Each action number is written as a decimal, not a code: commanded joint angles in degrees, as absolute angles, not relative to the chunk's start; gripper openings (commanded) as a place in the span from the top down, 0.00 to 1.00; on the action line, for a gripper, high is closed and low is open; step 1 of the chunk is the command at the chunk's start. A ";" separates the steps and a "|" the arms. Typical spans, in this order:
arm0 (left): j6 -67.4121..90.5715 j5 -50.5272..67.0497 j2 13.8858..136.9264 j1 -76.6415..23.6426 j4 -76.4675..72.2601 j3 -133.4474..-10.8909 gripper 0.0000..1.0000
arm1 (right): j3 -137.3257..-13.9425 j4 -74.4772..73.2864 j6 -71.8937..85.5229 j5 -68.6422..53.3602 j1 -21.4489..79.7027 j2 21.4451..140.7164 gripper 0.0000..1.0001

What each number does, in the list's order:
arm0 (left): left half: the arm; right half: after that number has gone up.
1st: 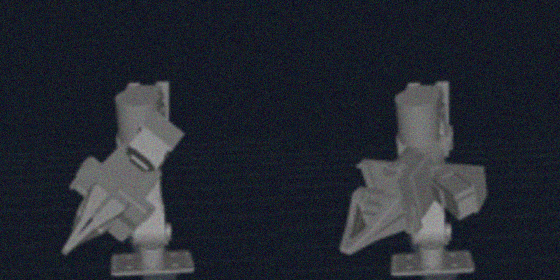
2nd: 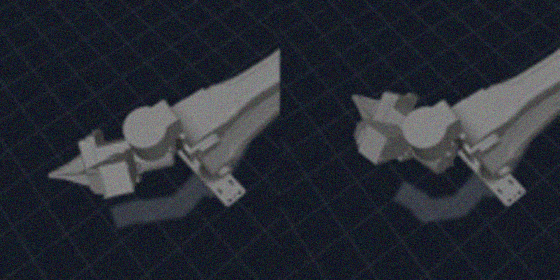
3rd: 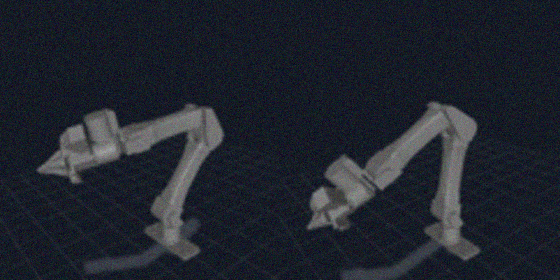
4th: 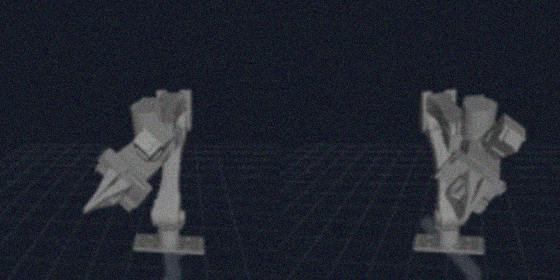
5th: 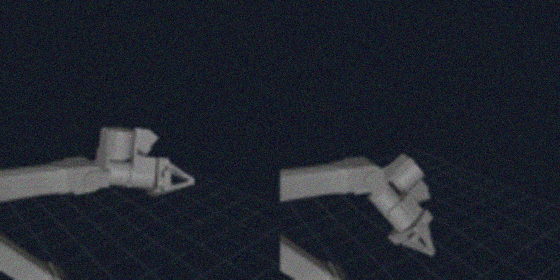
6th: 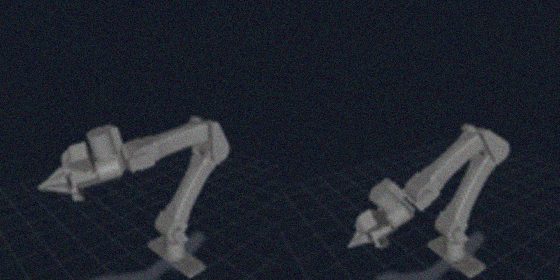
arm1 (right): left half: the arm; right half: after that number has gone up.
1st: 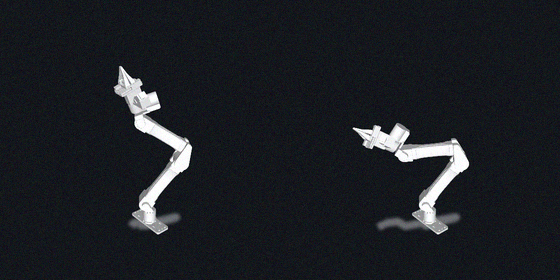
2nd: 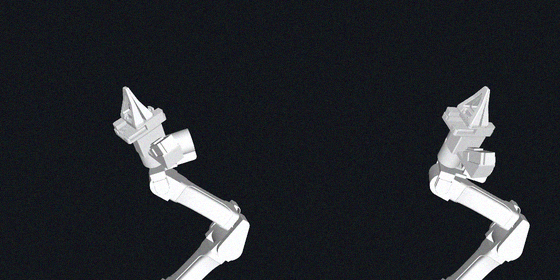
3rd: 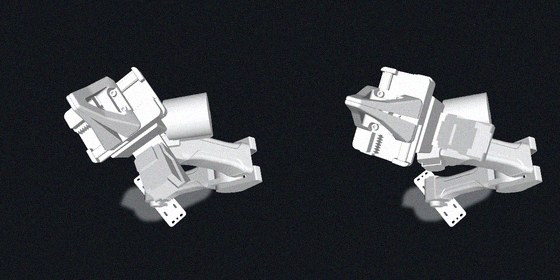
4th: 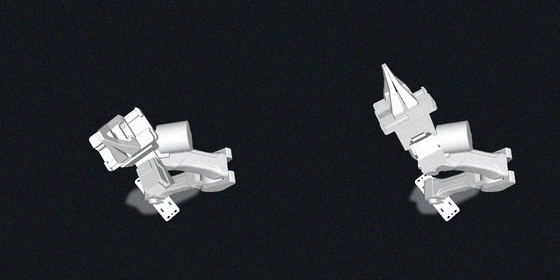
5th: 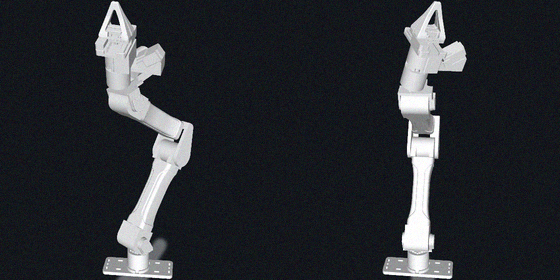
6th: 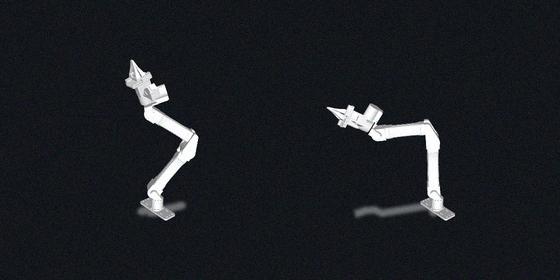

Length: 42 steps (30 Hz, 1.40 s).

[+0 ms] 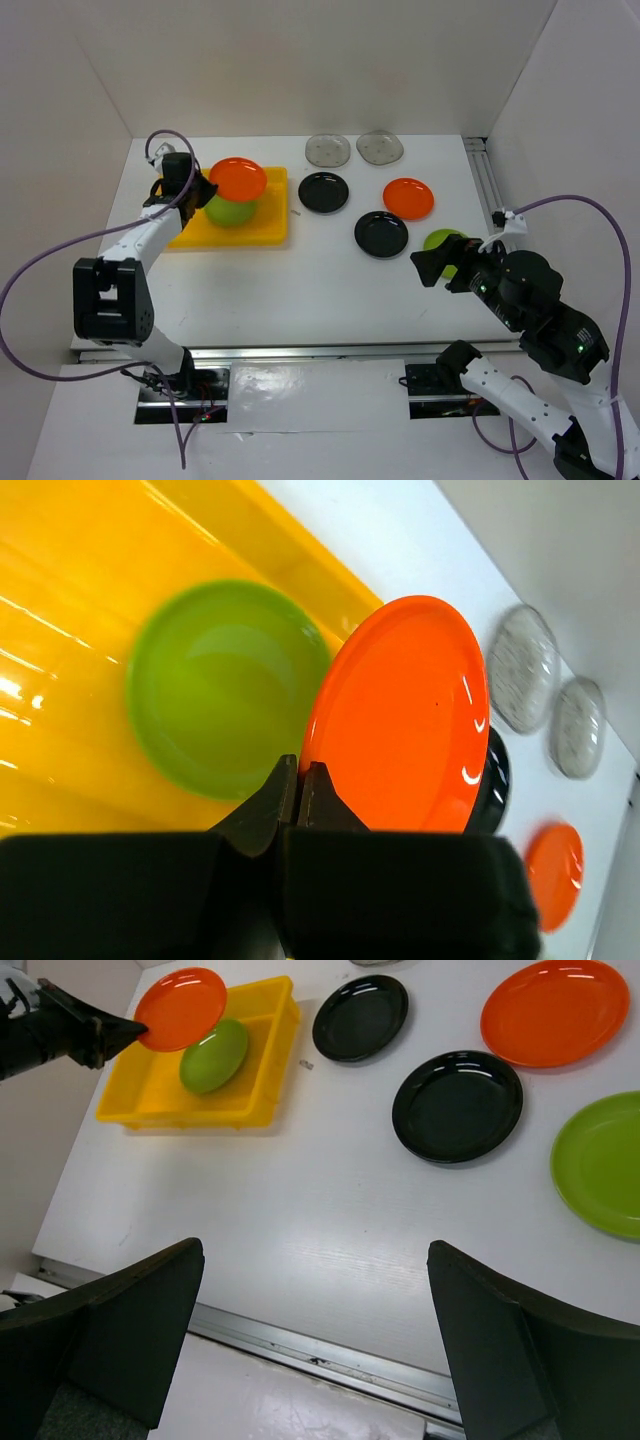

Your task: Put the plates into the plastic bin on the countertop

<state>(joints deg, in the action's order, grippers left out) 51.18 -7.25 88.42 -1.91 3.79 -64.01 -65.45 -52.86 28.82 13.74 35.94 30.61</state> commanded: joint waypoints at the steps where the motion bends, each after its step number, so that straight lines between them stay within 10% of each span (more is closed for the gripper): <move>1: 50.80 -5.89 92.45 0.26 -2.28 -64.59 1.00 | -65.04 -48.87 27.69 12.66 35.51 30.94 0.00; 14: 49.22 -7.65 98.08 4.22 -3.60 -62.23 0.99 | -64.43 -50.10 27.69 13.36 35.51 30.41 0.00; 18: 49.22 -7.03 97.48 4.22 -3.60 -62.23 0.33 | -63.90 -49.48 27.69 12.83 35.51 30.94 0.00; 24: 48.35 -7.81 89.40 0.36 -3.43 -62.23 0.02 | -63.90 -49.48 27.69 12.83 35.51 30.94 0.00; 32: 49.12 -4.50 80.51 -23.01 -3.67 -61.80 0.01 | -58.97 -45.36 30.23 15.73 35.51 29.71 0.00; 42: 52.38 1.85 106.50 -39.64 -16.95 -65.74 0.04 | -59.06 -44.56 30.32 16.79 35.51 30.32 0.00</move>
